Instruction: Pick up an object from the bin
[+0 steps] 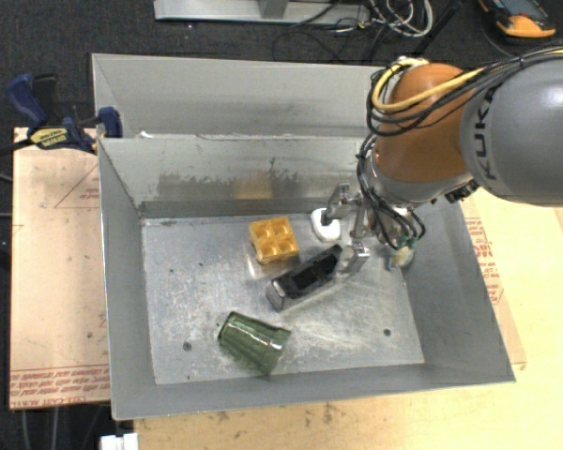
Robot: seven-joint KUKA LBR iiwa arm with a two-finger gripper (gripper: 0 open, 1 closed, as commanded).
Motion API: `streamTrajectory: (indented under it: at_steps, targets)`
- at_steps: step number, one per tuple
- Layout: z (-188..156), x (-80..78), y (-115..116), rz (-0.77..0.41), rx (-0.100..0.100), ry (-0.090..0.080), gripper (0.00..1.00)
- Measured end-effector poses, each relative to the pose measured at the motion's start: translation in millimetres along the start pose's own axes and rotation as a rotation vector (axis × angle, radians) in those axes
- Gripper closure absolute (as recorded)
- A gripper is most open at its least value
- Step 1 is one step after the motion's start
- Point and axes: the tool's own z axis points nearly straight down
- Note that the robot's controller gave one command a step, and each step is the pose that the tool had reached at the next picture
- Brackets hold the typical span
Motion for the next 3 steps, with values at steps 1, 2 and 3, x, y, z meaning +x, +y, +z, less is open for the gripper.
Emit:
streamTrajectory:
  at_steps: [1,2,3]
  targets:
    - [80,-4.6,39,-0.196,0.004,0.012,1.0]
    - [80,-4.6,39,-0.196,0.004,0.012,1.0]
    - [-72,5.7,40,-0.208,-0.002,0.011,1.0]
